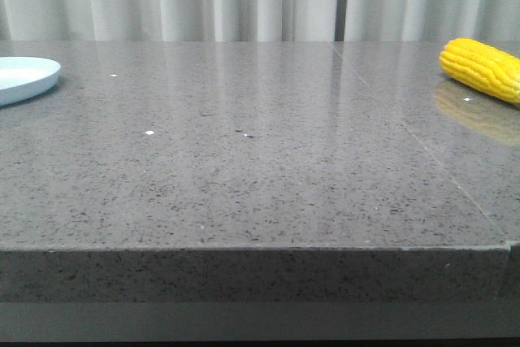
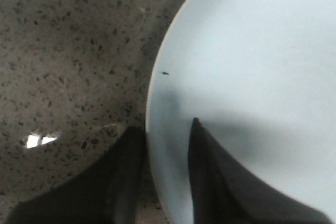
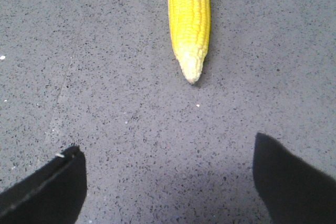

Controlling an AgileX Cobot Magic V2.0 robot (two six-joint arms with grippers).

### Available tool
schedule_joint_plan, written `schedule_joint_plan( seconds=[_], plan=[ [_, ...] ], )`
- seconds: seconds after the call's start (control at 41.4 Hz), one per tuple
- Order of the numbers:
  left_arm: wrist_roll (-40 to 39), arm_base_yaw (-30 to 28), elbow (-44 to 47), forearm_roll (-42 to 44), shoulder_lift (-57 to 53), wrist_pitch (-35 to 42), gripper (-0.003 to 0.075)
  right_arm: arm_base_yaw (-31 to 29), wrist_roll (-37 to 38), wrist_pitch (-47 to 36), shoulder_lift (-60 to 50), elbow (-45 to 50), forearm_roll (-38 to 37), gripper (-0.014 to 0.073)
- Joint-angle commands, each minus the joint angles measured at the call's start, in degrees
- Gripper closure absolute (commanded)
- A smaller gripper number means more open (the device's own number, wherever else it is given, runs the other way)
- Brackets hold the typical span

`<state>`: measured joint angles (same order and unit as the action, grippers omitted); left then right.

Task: Place corn on plate with both arms
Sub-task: 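Close the left gripper on the white plate's rim, then lift the plate with the left gripper and carry it to table center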

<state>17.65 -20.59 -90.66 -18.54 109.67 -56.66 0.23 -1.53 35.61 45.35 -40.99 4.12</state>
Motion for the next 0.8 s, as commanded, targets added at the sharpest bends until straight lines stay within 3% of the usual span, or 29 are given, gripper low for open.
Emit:
schedule_joint_plan(
  seconds=[0.0, 0.072, 0.435, 0.773],
  plan=[
    [0.0, -0.1, -1.8, -0.4, -2.7, 0.7, 0.0673, -0.2, -0.6, -3.4, -0.1, -1.9, -0.6, -0.0069],
    [0.0, -0.1, -1.8, 0.3, -2.7, 0.7, 0.0739, -0.2, -0.6, -3.4, -0.1, -1.9, -0.6, -0.0069],
    [0.0, 0.8, -1.8, -2.4, -5.7, 0.6, 0.0741, -0.2, -0.6, -3.4, -0.1, -1.9, -0.6, -0.0069],
    [0.8, 6.7, -3.5, -2.7, -12.3, -1.0, 0.0741, -0.2, -0.6, -3.4, -0.1, -1.9, -0.6, -0.0069]
  ],
)
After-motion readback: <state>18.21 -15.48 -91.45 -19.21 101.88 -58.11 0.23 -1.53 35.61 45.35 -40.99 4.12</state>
